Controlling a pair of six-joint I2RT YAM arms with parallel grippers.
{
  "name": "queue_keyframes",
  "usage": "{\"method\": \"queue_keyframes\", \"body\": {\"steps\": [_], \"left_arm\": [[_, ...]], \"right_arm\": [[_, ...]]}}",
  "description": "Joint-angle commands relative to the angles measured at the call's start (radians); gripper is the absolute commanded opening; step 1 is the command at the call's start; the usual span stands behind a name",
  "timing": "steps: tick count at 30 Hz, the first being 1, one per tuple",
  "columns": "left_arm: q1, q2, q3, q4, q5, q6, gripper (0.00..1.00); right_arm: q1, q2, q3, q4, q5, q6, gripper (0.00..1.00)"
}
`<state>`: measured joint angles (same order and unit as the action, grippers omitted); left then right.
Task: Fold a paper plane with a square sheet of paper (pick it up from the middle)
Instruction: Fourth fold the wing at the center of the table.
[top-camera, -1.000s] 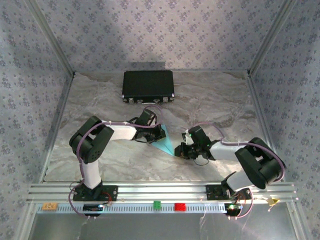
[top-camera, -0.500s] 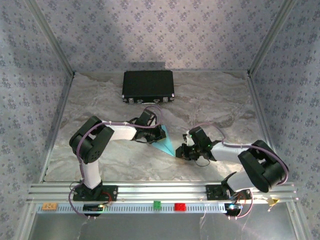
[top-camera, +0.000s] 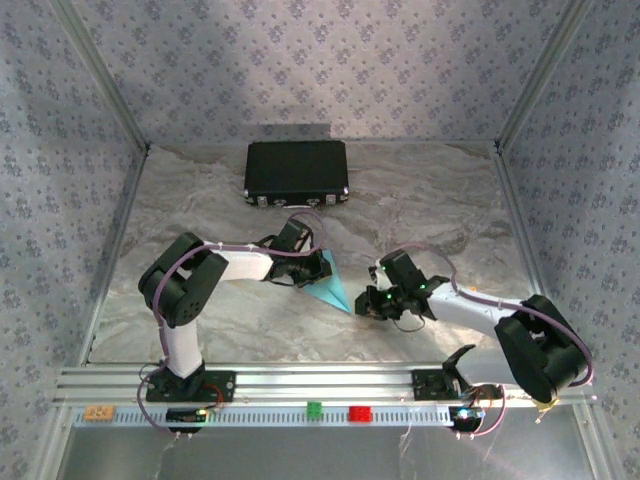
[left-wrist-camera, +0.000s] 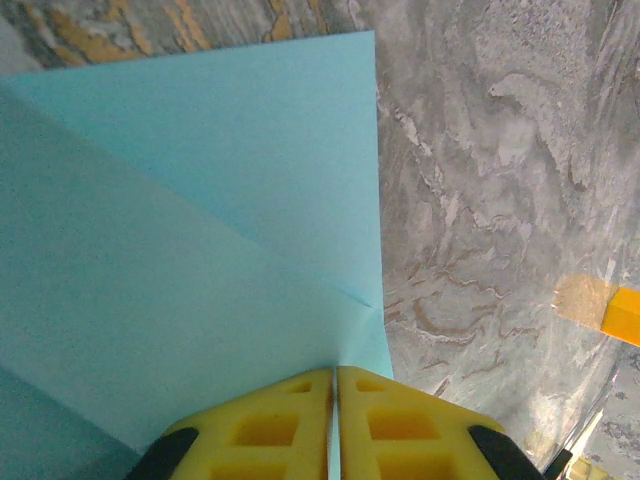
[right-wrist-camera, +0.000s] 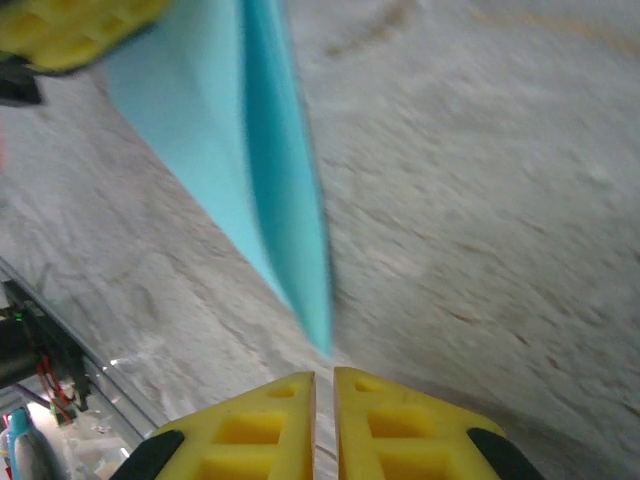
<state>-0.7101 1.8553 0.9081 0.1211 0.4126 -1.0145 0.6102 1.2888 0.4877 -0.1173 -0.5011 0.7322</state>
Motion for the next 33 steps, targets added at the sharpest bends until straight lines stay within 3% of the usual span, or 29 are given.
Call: {"method": "queue_keyframes", "body": {"steps": [1,7,18,23,33], "left_arm": [[0.0,0.03,-0.021,-0.054,-0.044,0.01,0.11],[-0.003,0.041,-0.016,-0.049,-0.039,0.008,0.11],[-0.004,0.038,-0.014,-0.053,-0.04,0.008,0.11],[-0.004,0.033,-0.016,-0.058,-0.043,0.011,0.1],[-0.002,0.036,-0.024,-0.057,-0.044,0.013,0.11]], "right_arm": [[-0.003,-0.004,0.072,-0.027,-0.014,-0.032,0.13],[0.028,0.138,0.172,0.031,-0.049,-0.055,0.03],[0.093,0.343,0.308,0.032,0.021,-0.088,0.01],[0.088,0.382,0.299,0.037,0.039,-0.09,0.01],[0.053,0.405,0.172,0.16,-0.041,-0.057,0.01]]}}
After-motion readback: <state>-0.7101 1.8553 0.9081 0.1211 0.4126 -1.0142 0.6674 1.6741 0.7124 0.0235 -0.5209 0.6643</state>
